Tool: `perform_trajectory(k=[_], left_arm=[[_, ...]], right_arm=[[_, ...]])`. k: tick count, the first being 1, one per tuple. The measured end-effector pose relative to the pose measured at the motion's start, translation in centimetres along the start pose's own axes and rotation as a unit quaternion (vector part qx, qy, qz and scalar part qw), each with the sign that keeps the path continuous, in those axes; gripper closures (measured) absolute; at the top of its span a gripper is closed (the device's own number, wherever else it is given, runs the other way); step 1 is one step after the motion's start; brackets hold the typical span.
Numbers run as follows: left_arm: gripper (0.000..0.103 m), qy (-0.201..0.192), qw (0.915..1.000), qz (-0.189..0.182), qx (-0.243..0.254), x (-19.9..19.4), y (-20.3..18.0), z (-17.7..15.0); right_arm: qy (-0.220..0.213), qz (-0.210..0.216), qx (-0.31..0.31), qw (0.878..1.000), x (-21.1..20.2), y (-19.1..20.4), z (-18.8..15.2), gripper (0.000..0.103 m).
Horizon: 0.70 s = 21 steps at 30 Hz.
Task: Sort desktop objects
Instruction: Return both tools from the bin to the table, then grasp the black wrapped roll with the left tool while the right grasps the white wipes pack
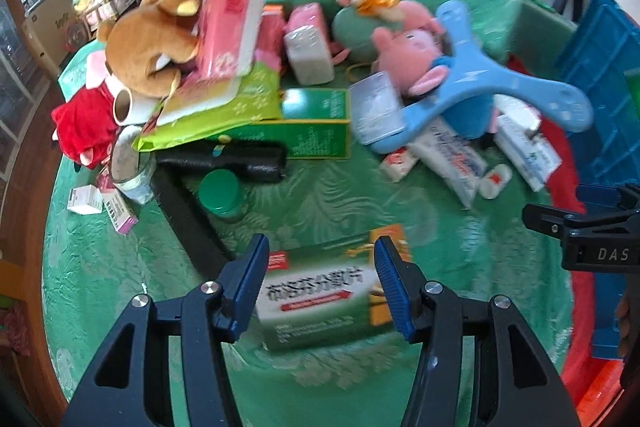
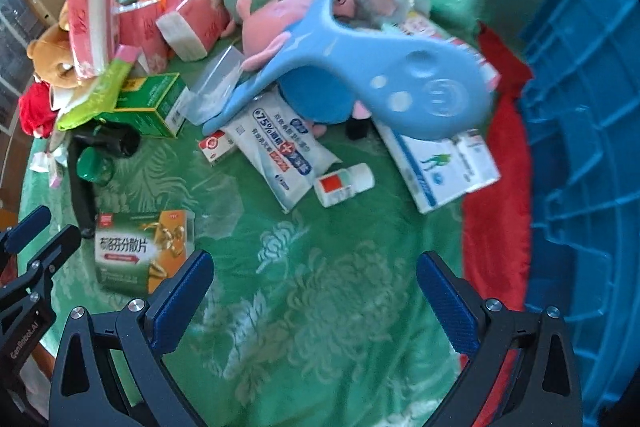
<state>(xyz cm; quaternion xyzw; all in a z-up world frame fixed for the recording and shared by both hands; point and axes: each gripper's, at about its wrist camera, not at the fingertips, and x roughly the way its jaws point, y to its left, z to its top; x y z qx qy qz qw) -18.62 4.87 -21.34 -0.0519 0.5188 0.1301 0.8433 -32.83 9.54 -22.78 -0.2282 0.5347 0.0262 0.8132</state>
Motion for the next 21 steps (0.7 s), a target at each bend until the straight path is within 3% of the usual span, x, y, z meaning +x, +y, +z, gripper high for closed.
perform_trajectory(k=[6, 15, 19, 21], left_arm=[[0.049, 0.021, 0.9993, 0.023, -0.021, 3.1, 3.0, -0.2], [0.049, 0.043, 0.9914, 0.086, -0.089, 6.6, 11.0, -0.1], [0.049, 0.049, 0.9884, 0.086, -0.115, 8.0, 13.2, 0.3], [0.049, 0.048, 0.9881, 0.068, -0.129, 8.6, 13.7, 0.6]], right_arm=[[0.030, -0.011, 0.041, 0.999, 3.4, 0.2, 1.0, 0.001], [0.042, -0.022, 0.054, 0.997, 6.6, -0.7, 2.8, 0.001], [0.037, -0.014, 0.046, 0.998, 7.6, -0.3, 4.1, 0.000], [0.037, -0.016, 0.035, 0.999, 8.4, 0.3, 4.8, 0.000]])
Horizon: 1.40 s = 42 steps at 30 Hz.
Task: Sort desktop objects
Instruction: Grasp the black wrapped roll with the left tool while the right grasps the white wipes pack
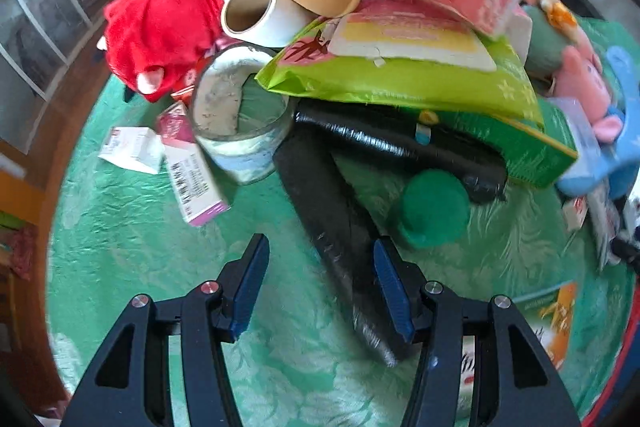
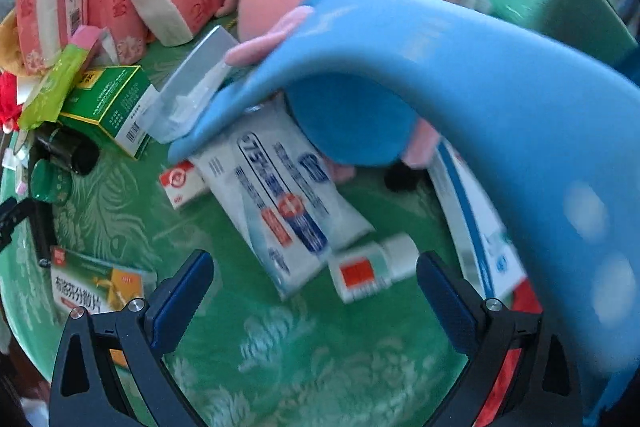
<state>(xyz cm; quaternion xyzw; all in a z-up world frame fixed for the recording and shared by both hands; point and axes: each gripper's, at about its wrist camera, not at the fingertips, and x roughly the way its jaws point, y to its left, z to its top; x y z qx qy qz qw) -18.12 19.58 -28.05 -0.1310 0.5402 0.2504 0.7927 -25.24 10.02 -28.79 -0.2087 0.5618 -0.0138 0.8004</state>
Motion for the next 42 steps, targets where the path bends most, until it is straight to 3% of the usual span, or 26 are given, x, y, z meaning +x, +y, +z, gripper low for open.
perform_trajectory(k=[4, 7, 12, 18, 19, 20, 22, 25, 34, 38, 42], left_arm=[[0.049, 0.022, 0.9994, -0.023, -0.014, 1.4, -0.3, 0.4], [0.049, 0.045, 0.9988, -0.018, -0.010, 3.1, -0.8, -0.2], [0.049, 0.023, 0.9996, -0.009, 0.015, 2.8, -1.5, -1.0], [0.059, 0.022, 0.9992, -0.017, 0.028, 2.2, -1.1, -1.6], [0.061, 0.022, 0.9991, -0.015, 0.032, 2.0, -1.1, -1.8], [0.064, 0.023, 0.9991, -0.011, 0.036, 1.8, -1.1, -2.0], [0.066, 0.022, 0.9988, -0.004, 0.043, 1.2, -1.2, -2.7], [0.067, 0.023, 0.9985, -0.010, 0.049, 0.1, -1.3, -3.8], [0.068, -0.035, 0.9955, -0.005, 0.088, -7.6, -3.3, -6.4], [0.068, -0.057, 0.9922, -0.027, 0.108, -11.3, -4.8, -6.1], [0.068, -0.074, 0.9866, -0.050, 0.136, -14.7, -7.4, -8.7]], right_arm=[[0.007, -0.003, -0.020, 1.000, 1.6, 1.1, 0.9, 0.000], [0.015, -0.015, -0.024, 0.999, 2.9, 1.5, 1.4, 0.000], [0.021, -0.010, -0.017, 1.000, 4.5, 1.7, 2.3, 0.000], [0.023, 0.005, 0.015, 1.000, 4.4, 1.2, 2.5, 0.001], [0.025, 0.004, 0.024, 0.999, 4.3, 1.1, 2.3, 0.011], [0.074, -0.032, 0.153, 0.985, 3.9, 1.0, 2.1, 0.018], [0.073, -0.029, 0.158, 0.984, 3.0, 1.3, 1.7, 0.034], [0.083, -0.020, 0.156, 0.984, 1.8, 2.3, 0.8, 0.040], [0.061, -0.005, 0.168, 0.984, -4.8, 6.3, -1.4, 0.041], [0.049, -0.004, 0.178, 0.983, -8.3, 8.5, -2.1, 0.041], [0.037, -0.009, 0.198, 0.980, -11.5, 7.5, -2.7, 0.041]])
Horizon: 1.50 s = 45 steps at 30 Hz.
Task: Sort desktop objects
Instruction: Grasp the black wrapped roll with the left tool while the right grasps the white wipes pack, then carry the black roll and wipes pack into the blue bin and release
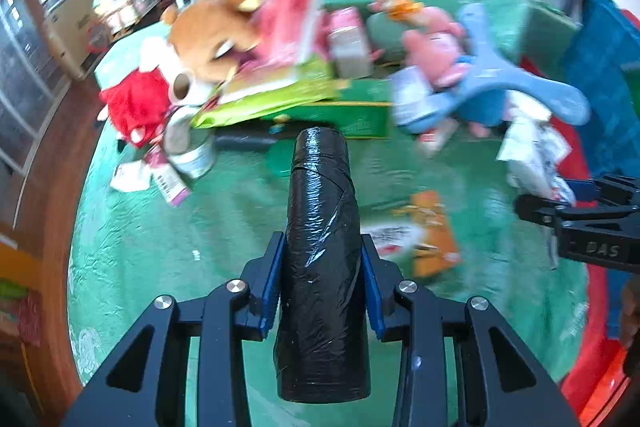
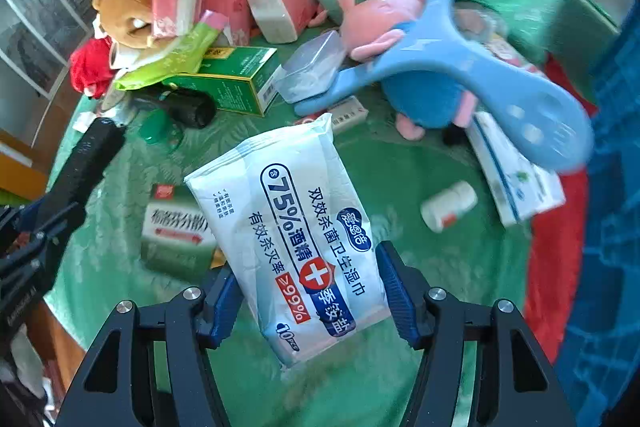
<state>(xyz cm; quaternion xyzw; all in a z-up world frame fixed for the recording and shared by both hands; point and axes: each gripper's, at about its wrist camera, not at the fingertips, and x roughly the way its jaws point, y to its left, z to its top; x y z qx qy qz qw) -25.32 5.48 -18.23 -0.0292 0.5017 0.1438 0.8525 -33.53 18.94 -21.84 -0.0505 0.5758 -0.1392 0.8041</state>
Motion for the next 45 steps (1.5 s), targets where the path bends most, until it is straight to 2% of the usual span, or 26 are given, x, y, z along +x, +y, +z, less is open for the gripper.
perform_trajectory(k=[1, 5, 13, 20, 25, 28, 34, 39, 45], left_arm=[[0.068, -0.004, 1.0000, -0.007, 0.004, -0.6, -0.7, 0.1], [0.068, -0.019, 0.9989, -0.035, 0.026, -3.0, -4.5, -0.1], [0.068, -0.046, 0.9915, -0.084, 0.088, -7.8, -13.2, -1.4], [0.068, -0.082, 0.9777, -0.122, 0.149, -12.5, -20.3, -2.2], [0.068, -0.112, 0.9665, -0.145, 0.180, -15.9, -24.8, -1.9], [0.068, -0.137, 0.9568, -0.160, 0.200, -18.5, -28.0, -1.5], [0.068, -0.173, 0.9340, -0.193, 0.246, -22.8, -35.3, -0.9], [0.068, -0.178, 0.9158, -0.219, 0.285, -24.6, -41.8, -1.2], [0.068, -0.172, 0.9004, -0.240, 0.319, -25.2, -47.9, -1.6]], right_arm=[[0.004, -0.007, 0.015, 1.000, 0.3, 1.3, -0.4, 0.041], [-0.011, -0.024, 0.036, 0.999, -3.5, 0.4, -2.5, 0.041], [-0.030, -0.070, 0.098, 0.992, -10.1, -3.3, -7.4, 0.041], [-0.055, -0.109, 0.154, 0.980, -16.8, -6.7, -11.8, 0.041], [-0.097, -0.130, 0.179, 0.971, -22.7, -8.8, -13.9, 0.041], [-0.121, -0.145, 0.198, 0.962, -26.1, -10.4, -15.0, 0.041], [-0.153, -0.191, 0.261, 0.934, -31.9, -15.6, -18.6, 0.041], [-0.152, -0.232, 0.313, 0.908, -35.1, -20.7, -22.5, 0.041], [-0.136, -0.267, 0.365, 0.882, -37.2, -26.0, -26.6, 0.041]])
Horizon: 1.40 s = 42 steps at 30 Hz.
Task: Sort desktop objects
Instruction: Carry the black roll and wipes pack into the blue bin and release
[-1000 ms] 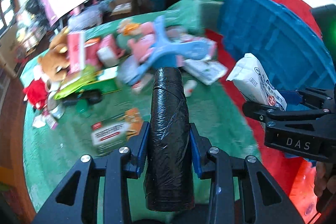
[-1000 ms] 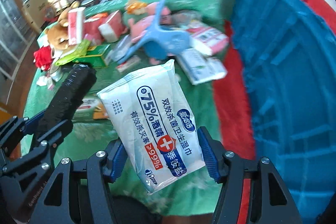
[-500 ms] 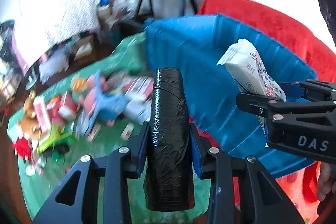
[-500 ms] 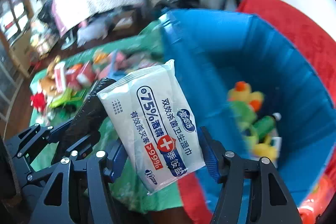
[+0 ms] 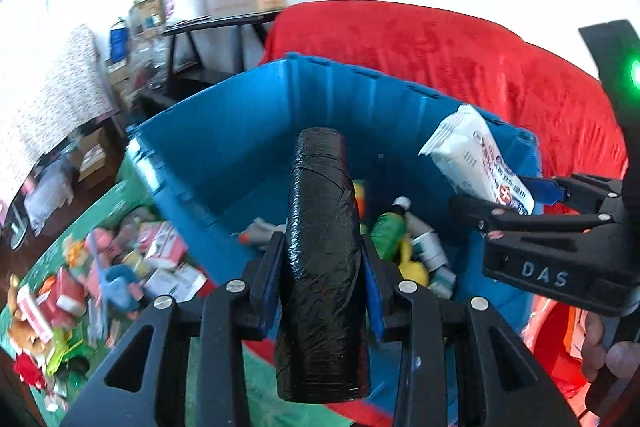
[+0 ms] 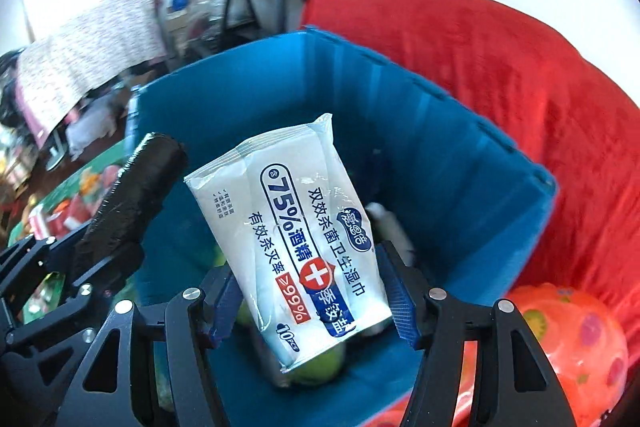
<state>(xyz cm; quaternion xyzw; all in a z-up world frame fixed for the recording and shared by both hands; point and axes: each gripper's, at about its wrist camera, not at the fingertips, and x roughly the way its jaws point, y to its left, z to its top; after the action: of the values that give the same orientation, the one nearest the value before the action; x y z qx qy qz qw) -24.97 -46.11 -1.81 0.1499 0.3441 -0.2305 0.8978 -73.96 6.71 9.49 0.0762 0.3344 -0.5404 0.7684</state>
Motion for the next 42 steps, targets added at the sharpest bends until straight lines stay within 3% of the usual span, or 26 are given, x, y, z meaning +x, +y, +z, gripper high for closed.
perform_trajectory(k=[6, 14, 23, 30, 38, 42], left_arm=[[0.068, 0.010, 0.9996, -0.020, 0.018, 2.7, -2.9, 1.8], [0.068, 0.045, 0.9981, -0.029, 0.031, 5.7, -4.9, 0.8], [0.068, 0.065, 0.9971, -0.030, 0.026, 6.5, -5.0, -0.2], [0.068, 0.042, 0.9983, -0.027, 0.029, 4.8, -5.0, 0.4], [0.068, 0.032, 0.9993, -0.018, 0.004, 2.2, -2.8, -0.2], [0.068, 0.023, 0.9995, 0.000, -0.022, -0.1, -0.5, -0.9]], right_arm=[[0.019, -0.033, 0.015, 0.999, 1.8, -3.3, 0.1, 0.040], [0.055, -0.056, 0.021, 0.997, 4.5, -5.4, -0.7, 0.040], [0.077, -0.072, 0.029, 0.994, 6.3, -5.9, -1.6, 0.040], [0.082, -0.085, 0.036, 0.992, 6.3, -6.2, -1.7, 0.038], [0.065, -0.100, 0.046, 0.992, 4.3, -4.8, -1.6, 0.011], [0.060, -0.100, 0.035, 0.992, 3.1, -2.7, -1.8, 0.005]])
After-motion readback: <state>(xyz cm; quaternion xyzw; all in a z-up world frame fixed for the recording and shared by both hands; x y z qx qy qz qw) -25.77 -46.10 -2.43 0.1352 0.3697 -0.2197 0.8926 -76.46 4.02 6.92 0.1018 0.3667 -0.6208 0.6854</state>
